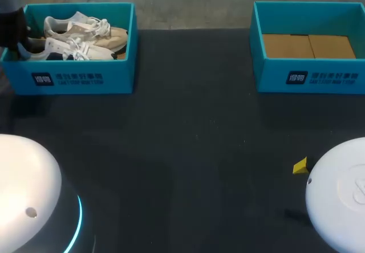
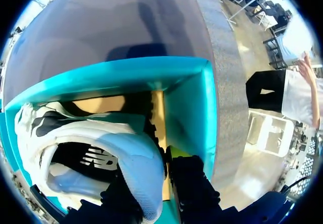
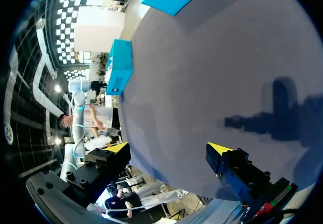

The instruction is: Take the shoe out of the shoebox, open the shoe tongue, remove and reinsert the insole, then place the shoe into the shoebox

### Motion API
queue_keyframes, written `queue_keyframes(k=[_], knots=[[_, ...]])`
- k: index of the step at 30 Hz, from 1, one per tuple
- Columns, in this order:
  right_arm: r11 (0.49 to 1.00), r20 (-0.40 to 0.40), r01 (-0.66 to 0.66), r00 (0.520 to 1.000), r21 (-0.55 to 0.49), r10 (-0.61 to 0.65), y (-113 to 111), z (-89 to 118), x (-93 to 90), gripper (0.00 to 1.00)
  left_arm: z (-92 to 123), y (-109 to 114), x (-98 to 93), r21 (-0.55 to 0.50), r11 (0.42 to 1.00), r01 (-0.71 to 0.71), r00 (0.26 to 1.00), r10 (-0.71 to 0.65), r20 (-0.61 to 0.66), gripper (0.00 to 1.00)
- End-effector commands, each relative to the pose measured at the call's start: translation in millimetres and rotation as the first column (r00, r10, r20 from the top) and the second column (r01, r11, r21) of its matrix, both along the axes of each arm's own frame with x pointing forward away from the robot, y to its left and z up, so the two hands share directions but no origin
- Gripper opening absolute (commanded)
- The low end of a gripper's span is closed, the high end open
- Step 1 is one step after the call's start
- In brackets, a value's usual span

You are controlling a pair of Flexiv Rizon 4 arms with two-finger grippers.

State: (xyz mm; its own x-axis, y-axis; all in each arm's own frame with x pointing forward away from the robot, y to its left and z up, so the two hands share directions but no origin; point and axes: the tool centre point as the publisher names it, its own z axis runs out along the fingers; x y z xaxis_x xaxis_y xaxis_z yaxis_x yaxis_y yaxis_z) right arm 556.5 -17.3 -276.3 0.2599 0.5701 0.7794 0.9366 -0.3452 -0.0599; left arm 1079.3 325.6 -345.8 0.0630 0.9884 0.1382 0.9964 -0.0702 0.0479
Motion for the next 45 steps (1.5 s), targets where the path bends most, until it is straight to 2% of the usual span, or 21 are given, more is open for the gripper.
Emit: queue_keyframes(k=[1,9,20,30,34,36,37,39,40,42,43,45], knots=[[1.0,0.001,0.003,1.0,-0.004,-0.003,1.1,1.0,-1.6,1.0,16.8,1.7,-5.8,-0.016,1.0,-0.002,1.0,0.002,0.023,0.0],[1.0,0.001,0.003,1.0,-0.004,-0.003,1.1,1.0,-1.6,1.0,53.1,-5.9,-6.6,-0.039,0.999,-0.009,0.997,0.011,0.07,0.0],[1.0,0.001,0.003,1.0,-0.004,-0.003,1.1,1.0,-1.6,1.0,92.7,-17.7,-5.9,-0.057,0.998,-0.021,0.992,0.028,0.123,0.0],[1.0,0.001,0.003,1.0,-0.004,-0.003,1.1,1.0,-1.6,1.0,134.1,-22.5,-18.8,-0.038,0.999,-0.033,0.99,0.038,0.136,0.0],[1.0,0.001,0.003,1.0,-0.004,-0.003,1.1,1.0,-1.6,1.0,164.4,-26.7,-30.9,-0.036,0.999,-0.034,0.987,0.039,0.156,0.0],[1.0,0.001,0.003,1.0,-0.004,-0.003,1.1,1.0,-1.6,1.0,169.9,-28.5,-35.2,-0.034,0.999,-0.026,0.986,0.031,0.164,0.0],[1.0,0.001,0.003,1.0,-0.004,-0.003,1.1,1.0,-1.6,1.0,178.6,-32.7,-44.5,-0.034,0.999,-0.018,0.986,0.024,0.166,0.0],[1.0,0.001,0.003,1.0,-0.004,-0.003,1.1,1.0,-1.6,1.0,181.2,-35.2,-49.1,-0.027,0.999,-0.018,0.985,0.022,0.171,0.0],[1.0,0.001,0.003,1.0,-0.004,-0.003,1.1,1.0,-1.6,1.0,184.1,-40.7,-60.2,-0.026,1.0,-0.017,0.985,0.022,0.173,0.0],[1.0,0.001,0.003,1.0,-0.004,-0.003,1.1,1.0,-1.6,1.0,184.1,-43.5,-66.2,-0.022,1.0,-0.021,0.984,0.025,0.175,0.0],[1.0,0.001,0.003,1.0,-0.004,-0.003,1.1,1.0,-1.6,1.0,182.9,-49.0,-77.6,-0.035,0.999,-0.029,0.986,0.035,0.162,0.0],[1.0,0.001,0.003,1.0,-0.004,-0.003,1.1,1.0,-1.6,1.0,181.8,-52.4,-85.1,-0.03,0.999,-0.03,0.986,0.034,0.163,0.0]])
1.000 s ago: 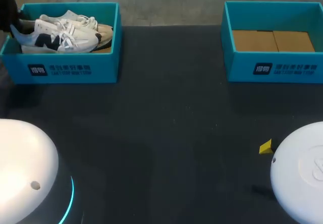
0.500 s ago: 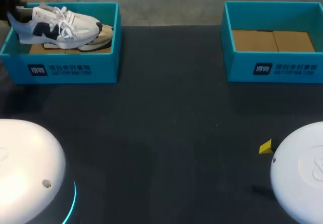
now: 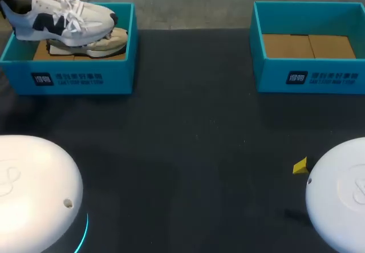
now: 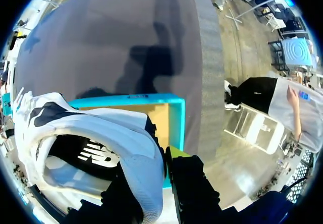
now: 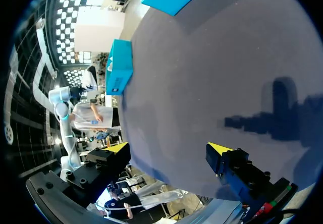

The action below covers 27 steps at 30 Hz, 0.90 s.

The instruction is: Take the shoe out of the shoebox, open the shoe tongue, remove and reinsert the insole, then place the shoe into the shoebox

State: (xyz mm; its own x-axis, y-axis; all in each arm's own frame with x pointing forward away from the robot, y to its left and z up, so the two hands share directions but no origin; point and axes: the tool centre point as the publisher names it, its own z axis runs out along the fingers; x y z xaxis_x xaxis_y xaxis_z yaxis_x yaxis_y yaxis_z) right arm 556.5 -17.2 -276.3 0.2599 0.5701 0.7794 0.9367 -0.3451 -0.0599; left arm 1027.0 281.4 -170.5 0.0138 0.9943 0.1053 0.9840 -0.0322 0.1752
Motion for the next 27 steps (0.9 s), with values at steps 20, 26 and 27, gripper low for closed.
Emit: queue_keyframes(k=[20,26,27], knots=[[1.0,0.001,0.003,1.0,-0.004,-0.003,1.0,1.0,-1.6,1.0,11.6,-28.0,-83.6,0.036,0.999,-0.011,1.0,0.011,0.004,0.0],[1.0,0.001,0.003,1.0,-0.004,-0.003,1.0,1.0,-1.6,1.0,11.6,-28.0,-83.6,0.036,0.999,-0.011,1.0,0.011,0.004,0.0],[1.0,0.001,0.003,1.0,-0.004,-0.003,1.0,1.0,-1.6,1.0,11.6,-28.0,-83.6,0.036,0.999,-0.011,1.0,0.011,0.004,0.0]])
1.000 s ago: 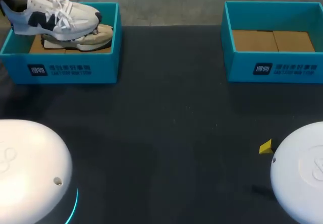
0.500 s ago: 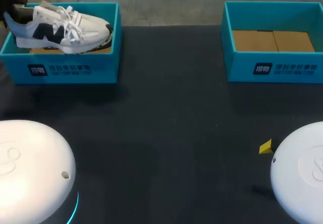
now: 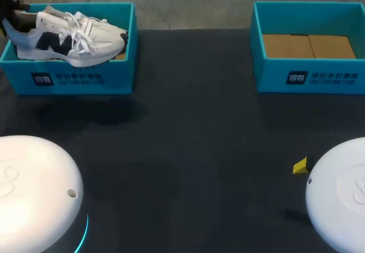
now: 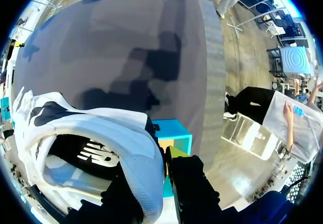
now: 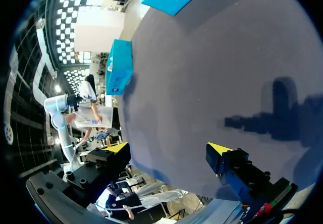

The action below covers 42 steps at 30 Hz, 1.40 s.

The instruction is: Take the shoe out of the shoebox, open the shoe tongue, remove and reinsert the insole, then place the shoe into the shoebox

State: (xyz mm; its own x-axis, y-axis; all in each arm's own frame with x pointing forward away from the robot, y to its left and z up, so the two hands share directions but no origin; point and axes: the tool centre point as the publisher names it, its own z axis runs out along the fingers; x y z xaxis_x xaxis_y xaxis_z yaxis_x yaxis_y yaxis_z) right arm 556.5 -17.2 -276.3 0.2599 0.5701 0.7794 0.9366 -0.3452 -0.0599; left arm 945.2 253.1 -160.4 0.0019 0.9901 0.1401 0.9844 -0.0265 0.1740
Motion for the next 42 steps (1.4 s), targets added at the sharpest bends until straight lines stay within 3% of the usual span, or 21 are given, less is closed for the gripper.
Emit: queue_keyframes(k=[1,4,19,26,38,42], knots=[[1.0,0.001,0.003,1.0,-0.004,-0.003,1.1,1.0,-1.6,1.0,1.5,0.3,-1.8,0.001,1.0,0.001,1.0,-0.001,0.004,0.0],[1.0,0.001,0.003,1.0,-0.004,-0.003,1.1,1.0,-1.6,1.0,1.5,0.3,-1.8,0.001,1.0,0.001,1.0,-0.001,0.004,0.0],[1.0,0.001,0.003,1.0,-0.004,-0.003,1.1,1.0,-1.6,1.0,-22.0,-40.9,-67.9,0.115,0.98,-0.163,0.98,0.174,-0.095,0.0],[1.0,0.001,0.003,1.0,-0.004,-0.003,1.1,1.0,-1.6,1.0,-45.6,-71.7,-100.7,0.101,0.984,-0.147,0.985,0.155,-0.07,0.0],[1.0,0.001,0.003,1.0,-0.004,-0.003,1.1,1.0,-1.6,1.0,-72.2,-117.6,-128.5,0.09,0.99,-0.11,0.984,0.121,-0.13,0.0],[1.0,0.001,0.003,1.0,-0.004,-0.003,1.1,1.0,-1.6,1.0,-88.6,-144.2,-143.7,0.119,0.985,-0.129,0.981,0.144,-0.133,0.0]])
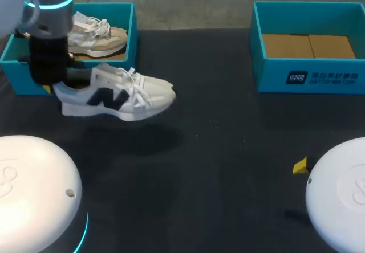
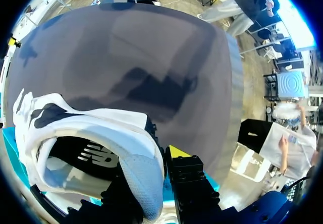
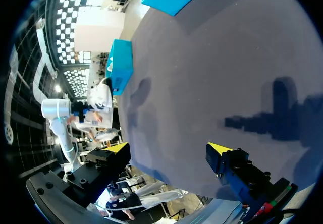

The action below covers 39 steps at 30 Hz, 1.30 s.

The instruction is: Take the shoe out of the shoebox, open the shoe tongue, remove and reinsert the insole, then place the shoe into the shoebox

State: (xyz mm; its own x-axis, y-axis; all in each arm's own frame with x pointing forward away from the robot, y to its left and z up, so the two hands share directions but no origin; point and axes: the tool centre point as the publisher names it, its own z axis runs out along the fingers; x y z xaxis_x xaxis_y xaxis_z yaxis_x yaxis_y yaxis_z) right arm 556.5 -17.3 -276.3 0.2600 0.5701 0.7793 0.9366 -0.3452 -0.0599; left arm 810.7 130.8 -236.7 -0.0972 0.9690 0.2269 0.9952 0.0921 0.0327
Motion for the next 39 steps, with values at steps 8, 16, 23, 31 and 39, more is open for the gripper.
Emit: queue_keyframes(k=[8,16,23,31,39], knots=[[1.0,0.001,0.003,1.0,-0.004,-0.003,1.1,1.0,-1.5,1.0,-34.1,-47.0,-24.8,0.015,1.0,0.005,1.0,-0.005,-0.017,0.0],[1.0,0.001,0.003,1.0,-0.004,-0.003,1.1,1.0,-1.5,1.0,-55.3,-62.3,-38.1,0.014,1.0,0.016,1.0,-0.016,-0.016,0.0],[1.0,0.001,0.003,1.0,-0.004,-0.003,1.1,1.0,-1.5,1.0,-68.9,-75.2,-51.6,-0.002,0.999,0.04,0.999,-0.04,-0.008,0.0],[1.0,0.001,0.003,1.0,-0.004,-0.003,1.1,1.0,-1.5,1.0,-70.8,-79.9,-57.0,-0.012,0.998,0.066,0.998,-0.066,-0.021,0.0],[1.0,0.001,0.003,1.0,-0.004,-0.003,1.1,1.0,-1.5,1.0,-70.8,-79.9,-57.0,-0.012,0.998,0.066,0.998,-0.066,-0.021,0.0]])
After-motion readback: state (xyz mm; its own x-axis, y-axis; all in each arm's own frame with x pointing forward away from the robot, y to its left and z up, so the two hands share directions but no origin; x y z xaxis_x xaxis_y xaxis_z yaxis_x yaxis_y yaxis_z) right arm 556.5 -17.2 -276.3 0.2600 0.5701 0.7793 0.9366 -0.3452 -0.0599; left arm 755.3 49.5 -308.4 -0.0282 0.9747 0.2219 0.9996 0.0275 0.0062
